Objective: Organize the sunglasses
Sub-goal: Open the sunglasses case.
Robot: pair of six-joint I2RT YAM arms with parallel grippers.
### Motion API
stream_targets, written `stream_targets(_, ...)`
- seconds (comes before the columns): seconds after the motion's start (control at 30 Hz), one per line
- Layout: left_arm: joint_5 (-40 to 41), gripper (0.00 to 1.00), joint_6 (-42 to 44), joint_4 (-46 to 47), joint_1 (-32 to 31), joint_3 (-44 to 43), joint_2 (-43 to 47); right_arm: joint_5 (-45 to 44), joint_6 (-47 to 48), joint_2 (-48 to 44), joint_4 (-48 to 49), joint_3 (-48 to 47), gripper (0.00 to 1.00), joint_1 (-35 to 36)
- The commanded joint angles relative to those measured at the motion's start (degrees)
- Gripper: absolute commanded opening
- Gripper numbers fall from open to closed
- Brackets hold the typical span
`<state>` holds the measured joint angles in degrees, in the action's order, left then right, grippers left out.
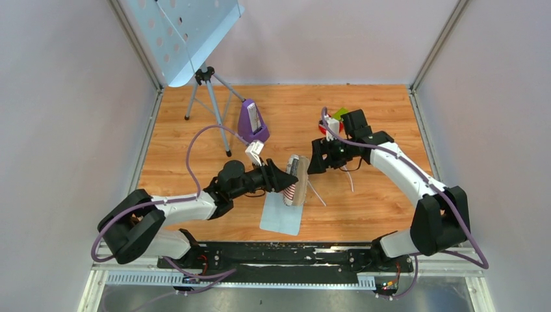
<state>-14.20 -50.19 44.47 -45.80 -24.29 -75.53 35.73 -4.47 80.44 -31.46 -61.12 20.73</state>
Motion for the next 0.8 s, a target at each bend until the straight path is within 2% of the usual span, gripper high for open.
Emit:
stream_targets(0.0,-7.33,0.00,-2.87,13.03,-0.96,-0.56,1.94,-8.54,2.10,1.54,1.14,1.26,0.80,-1.06)
stream_targets(0.13,-7.43,0.00,-3.53,13.85,-0.96,-0.08,1.74,-7.77,2.82,1.53,1.14,1.18,0.79,-1.17)
stream_targets(0.27,-7.75,0.00,-3.37,12.26,-0.96,-0.13,0.89,-1.83,6.89,-0.95,-0.83,-0.24,0.78,-1.20)
stream_targets(0.37,-8.52,0.00,-1.02,7.19,-0.96,-1.12,1.27,1.62,15.31,-2.92,-9.00,-4.75,0.78,-1.16)
stream_targets(0.5,-10.49,0.00,4.22,-3.04,-0.96,-3.89,1.43,5.78,30.12,-4.38,-25.02,-11.26,0.78,-1.14)
stream_targets(0.7,-16.51,0.00,10.48,-15.27,-0.96,-10.55,-2.27,5.67,46.32,-10.18,-29.71,-11.60,0.77,-1.00)
stream_targets(0.77,-19.61,0.00,11.26,-16.74,-0.96,-12.40,-3.77,5.86,53.16,-12.78,-29.71,-11.60,0.76,-0.44)
